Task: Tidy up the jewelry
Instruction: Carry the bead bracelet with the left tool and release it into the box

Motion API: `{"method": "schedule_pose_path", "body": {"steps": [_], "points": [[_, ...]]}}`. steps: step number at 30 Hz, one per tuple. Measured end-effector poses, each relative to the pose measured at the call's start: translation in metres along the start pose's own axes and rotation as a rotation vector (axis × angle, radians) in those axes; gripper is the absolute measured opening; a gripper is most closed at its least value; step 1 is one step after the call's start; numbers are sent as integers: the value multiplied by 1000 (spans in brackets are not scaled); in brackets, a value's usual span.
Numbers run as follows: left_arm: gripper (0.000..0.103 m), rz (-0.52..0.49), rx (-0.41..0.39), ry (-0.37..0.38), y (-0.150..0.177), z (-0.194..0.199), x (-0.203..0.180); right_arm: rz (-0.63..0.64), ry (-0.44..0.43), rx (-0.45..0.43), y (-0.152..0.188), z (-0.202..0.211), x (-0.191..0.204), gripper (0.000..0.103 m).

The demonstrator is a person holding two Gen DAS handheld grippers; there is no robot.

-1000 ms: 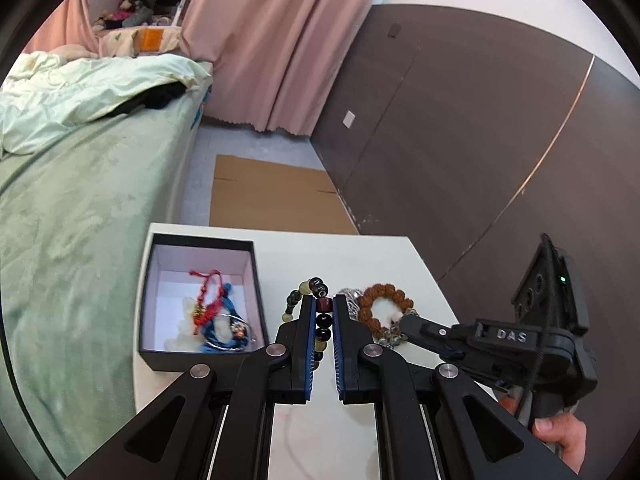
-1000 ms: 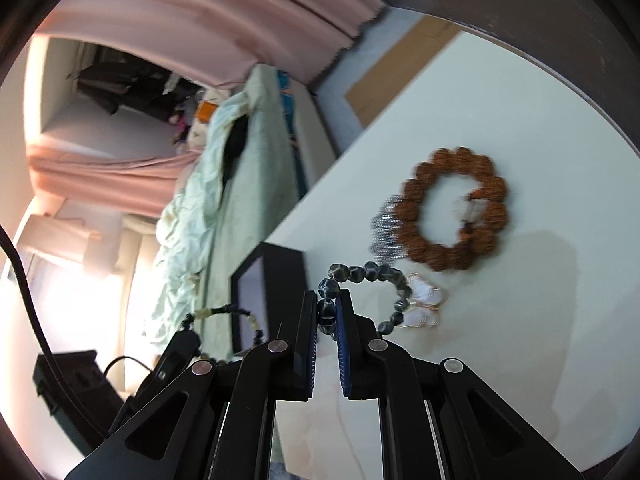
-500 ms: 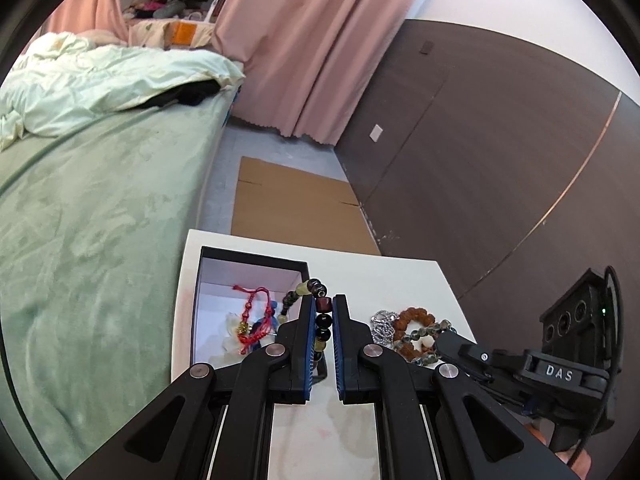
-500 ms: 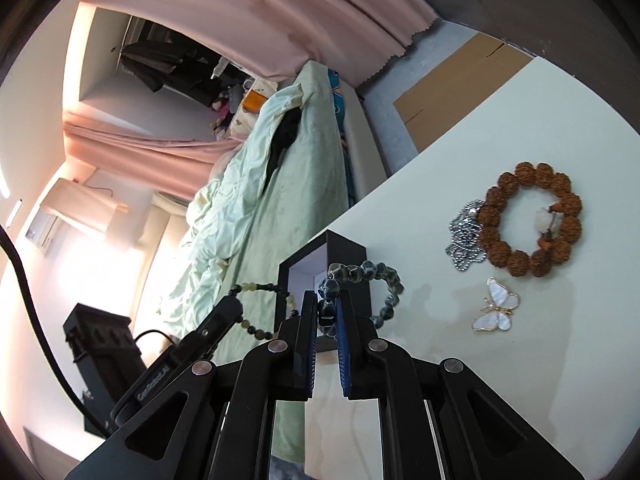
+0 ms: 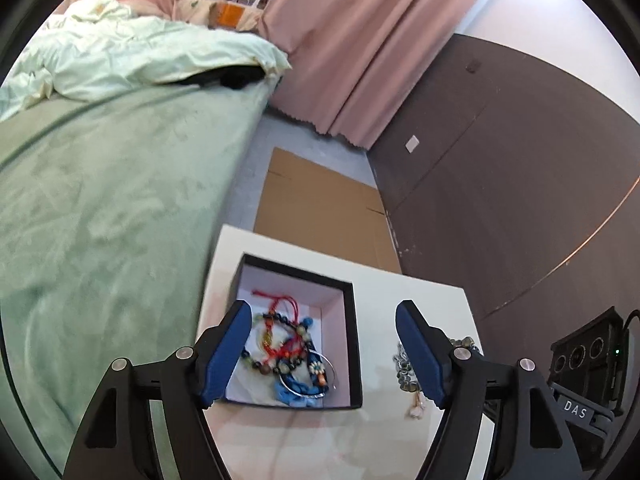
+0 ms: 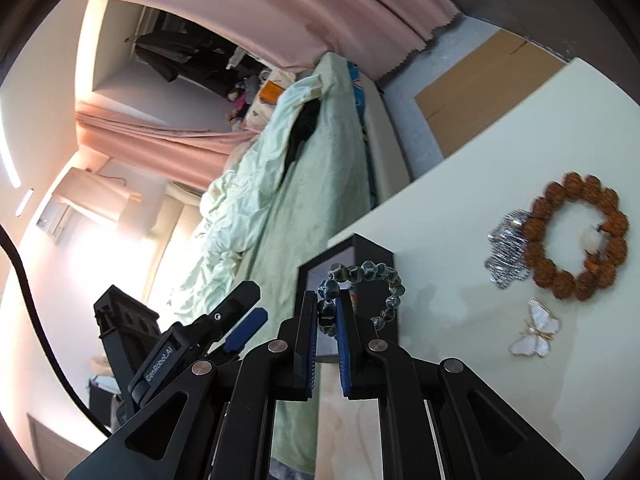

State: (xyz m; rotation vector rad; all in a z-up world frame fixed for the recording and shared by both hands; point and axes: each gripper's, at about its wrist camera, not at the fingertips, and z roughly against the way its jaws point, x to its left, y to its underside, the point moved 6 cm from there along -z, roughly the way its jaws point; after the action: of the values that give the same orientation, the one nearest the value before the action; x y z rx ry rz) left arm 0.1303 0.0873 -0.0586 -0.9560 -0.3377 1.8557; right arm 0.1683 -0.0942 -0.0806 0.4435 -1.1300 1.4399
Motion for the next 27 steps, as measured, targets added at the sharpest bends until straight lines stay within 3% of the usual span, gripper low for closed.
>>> {"method": "schedule_pose_path", "body": {"steps": [6,15,17,18,19,27], "points": [[75,37,-35,-12,-15,8,12,51,-67,4,-1,-19,22,11],[75,81,-93,-41,-35,14,35,65,-115,91,5,-68,32,11],[75,91,-96,-44,-39,12,41,64,-86,151,8,-83,29,20],[75,95,-97,-46,-40,11,43,51,-72,177,9,-88,25,39],[75,100,-97,-49,-42,11,45,40,-64,177,8,-90,20,46],[75,100,-64,-39,-37,1,42,43,-66,104,-6,-57,17,47]]}}
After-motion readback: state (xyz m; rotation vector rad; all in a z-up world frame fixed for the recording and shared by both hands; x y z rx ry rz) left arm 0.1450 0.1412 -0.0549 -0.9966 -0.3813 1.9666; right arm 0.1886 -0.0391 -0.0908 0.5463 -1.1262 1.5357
